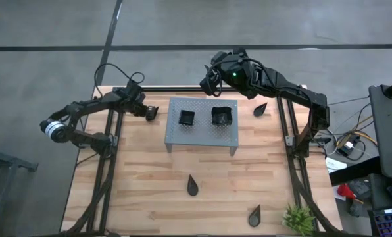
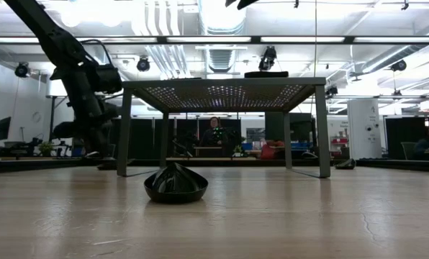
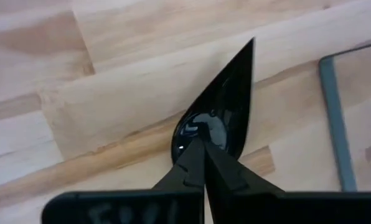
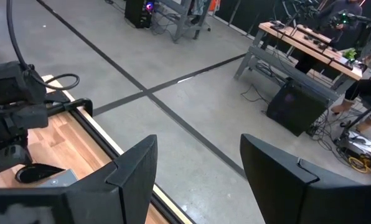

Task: Pick & Place Mini shaped plates
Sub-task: Put the black drop shaped plate on the shelf

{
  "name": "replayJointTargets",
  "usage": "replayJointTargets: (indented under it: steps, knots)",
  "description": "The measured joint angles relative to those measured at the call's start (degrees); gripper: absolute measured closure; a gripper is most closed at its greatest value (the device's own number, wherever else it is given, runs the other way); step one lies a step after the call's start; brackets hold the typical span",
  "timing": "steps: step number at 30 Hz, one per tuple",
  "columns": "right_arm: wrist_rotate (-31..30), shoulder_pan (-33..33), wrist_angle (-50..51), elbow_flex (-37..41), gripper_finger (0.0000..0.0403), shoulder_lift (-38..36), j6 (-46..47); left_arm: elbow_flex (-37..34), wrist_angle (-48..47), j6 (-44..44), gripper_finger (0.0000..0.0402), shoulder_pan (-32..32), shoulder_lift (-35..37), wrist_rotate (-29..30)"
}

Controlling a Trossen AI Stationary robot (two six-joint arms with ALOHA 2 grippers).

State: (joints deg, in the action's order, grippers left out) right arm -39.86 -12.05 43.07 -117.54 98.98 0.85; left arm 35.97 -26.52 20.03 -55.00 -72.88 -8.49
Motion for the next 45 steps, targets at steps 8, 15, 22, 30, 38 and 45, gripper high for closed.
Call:
replayJointTargets:
  steps: [8,15,22,30,38,45]
  knots:
    - [1.35,0.0,0.04,0.0,0.0179,0.0,0.7,0.0,4.94,-0.3,0.0316,-0.02,-0.26,2.41]
    - [1.51,-0.02,0.04,0.0,0.0179,0.0,0.57,-0.32,6.42,-0.71,0.0259,-0.02,-1.71,1.84]
    - [1.51,-0.22,0.06,0.0,0.0179,0.0,0.02,-0.61,5.87,-2.19,0.0263,0.0,-4.98,2.01]
    - [1.51,-0.35,0.11,0.0,0.0179,0.0,-0.01,-0.44,6.87,-1.98,0.0273,0.49,-7.07,1.77]
    - [1.51,-0.35,0.13,0.0,0.0179,0.0,-0.84,-0.15,6.81,2.11,0.0392,0.52,-7.69,-0.31]
    - [1.51,-0.37,0.13,0.0,0.0179,0.0,-0.86,0.83,4.28,2.63,0.0401,0.52,-4.42,-1.72]
